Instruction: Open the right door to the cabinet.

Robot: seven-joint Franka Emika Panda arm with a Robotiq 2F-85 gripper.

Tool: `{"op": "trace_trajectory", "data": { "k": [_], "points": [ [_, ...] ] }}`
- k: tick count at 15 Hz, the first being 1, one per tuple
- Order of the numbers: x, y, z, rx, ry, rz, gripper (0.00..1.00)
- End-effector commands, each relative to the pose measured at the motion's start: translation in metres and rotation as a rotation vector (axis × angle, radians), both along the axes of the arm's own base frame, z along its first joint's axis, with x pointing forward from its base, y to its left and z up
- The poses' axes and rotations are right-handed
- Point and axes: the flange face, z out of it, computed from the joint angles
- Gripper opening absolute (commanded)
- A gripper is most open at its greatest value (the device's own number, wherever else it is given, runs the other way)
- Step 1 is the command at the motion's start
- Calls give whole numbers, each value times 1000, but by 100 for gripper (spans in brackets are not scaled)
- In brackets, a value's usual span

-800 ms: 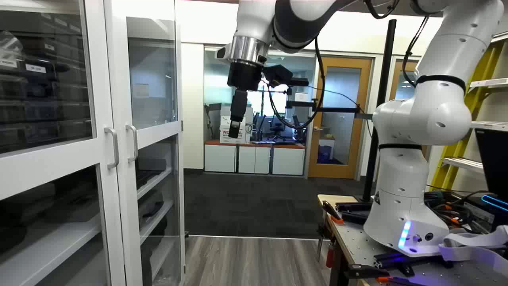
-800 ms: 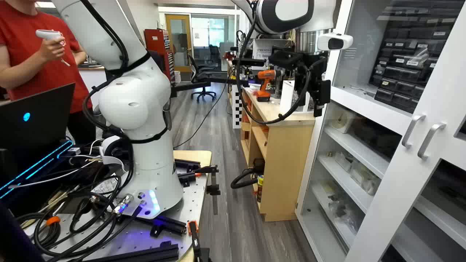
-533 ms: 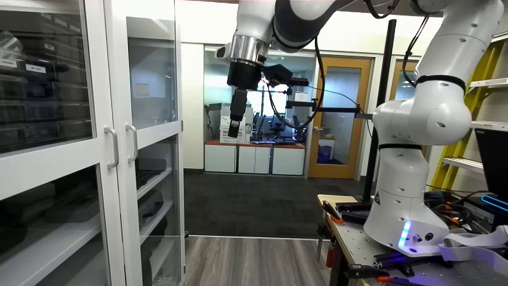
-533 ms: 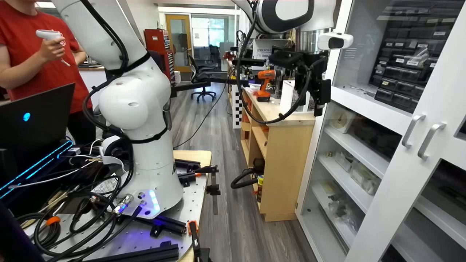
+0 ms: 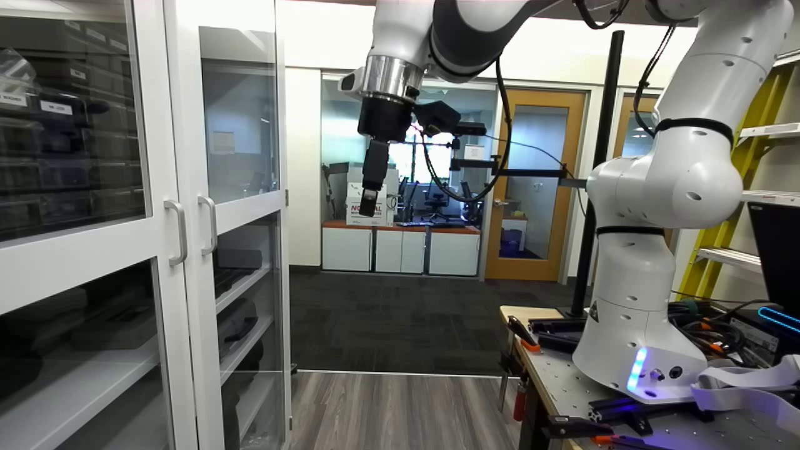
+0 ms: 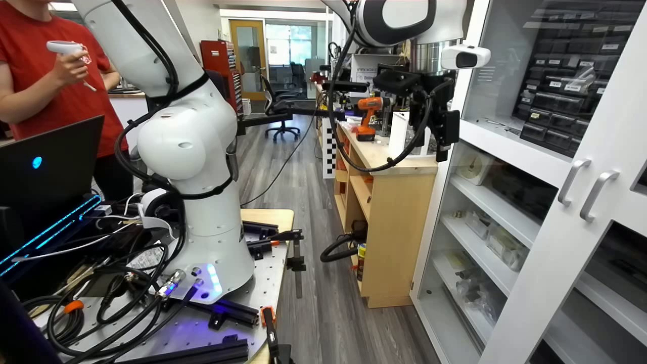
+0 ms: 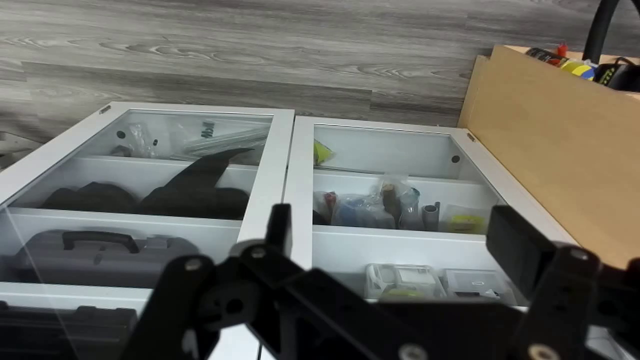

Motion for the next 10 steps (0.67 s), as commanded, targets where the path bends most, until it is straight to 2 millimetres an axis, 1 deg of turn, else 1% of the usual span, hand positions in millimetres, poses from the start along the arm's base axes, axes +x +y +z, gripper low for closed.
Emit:
{"op": "trace_trajectory", "data": {
  "k": [1,6,10],
  "points": [
    [0,0,1,0,1,0,100],
    [1,0,0,-1,2,1,100],
    [6,-1,-4,-8,-12,-1,100]
  ]
}}
